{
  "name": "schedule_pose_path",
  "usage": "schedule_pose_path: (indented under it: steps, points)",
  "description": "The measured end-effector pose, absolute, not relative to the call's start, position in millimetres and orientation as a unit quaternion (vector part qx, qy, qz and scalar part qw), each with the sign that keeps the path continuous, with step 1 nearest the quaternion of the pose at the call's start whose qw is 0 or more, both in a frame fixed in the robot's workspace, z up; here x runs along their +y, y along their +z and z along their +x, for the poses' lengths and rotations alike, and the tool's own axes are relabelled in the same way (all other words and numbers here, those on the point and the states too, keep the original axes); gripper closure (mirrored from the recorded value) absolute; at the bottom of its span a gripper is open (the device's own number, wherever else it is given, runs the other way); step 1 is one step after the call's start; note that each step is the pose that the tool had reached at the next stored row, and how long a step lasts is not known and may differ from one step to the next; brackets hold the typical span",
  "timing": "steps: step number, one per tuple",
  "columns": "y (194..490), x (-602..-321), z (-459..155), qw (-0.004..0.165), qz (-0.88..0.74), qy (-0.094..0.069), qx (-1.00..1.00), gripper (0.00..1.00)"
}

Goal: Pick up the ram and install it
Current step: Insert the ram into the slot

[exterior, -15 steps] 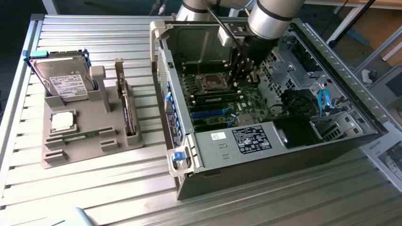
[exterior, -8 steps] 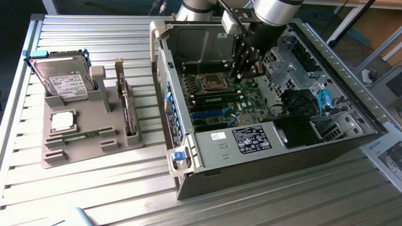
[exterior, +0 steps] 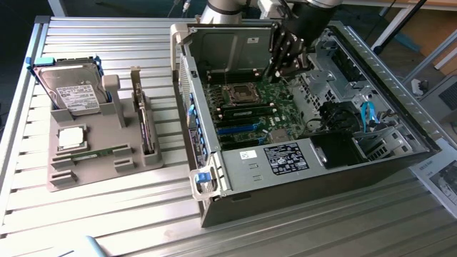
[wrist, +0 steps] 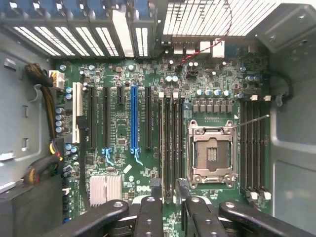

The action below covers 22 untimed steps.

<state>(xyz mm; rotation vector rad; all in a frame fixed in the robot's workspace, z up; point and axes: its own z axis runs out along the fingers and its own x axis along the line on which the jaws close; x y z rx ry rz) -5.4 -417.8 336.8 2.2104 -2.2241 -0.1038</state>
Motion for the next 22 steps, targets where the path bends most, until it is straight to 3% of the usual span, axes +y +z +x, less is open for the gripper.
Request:
schedule_pose_path:
  steps: [11, 22]
  points:
    - [366.1, -417.1, -5.4, 0.004, 0.705, -0.031, -0.709, 0.75]
    - [373.6, -417.1, -5.4, 0.004, 0.705, -0.031, -0.709, 0.75]
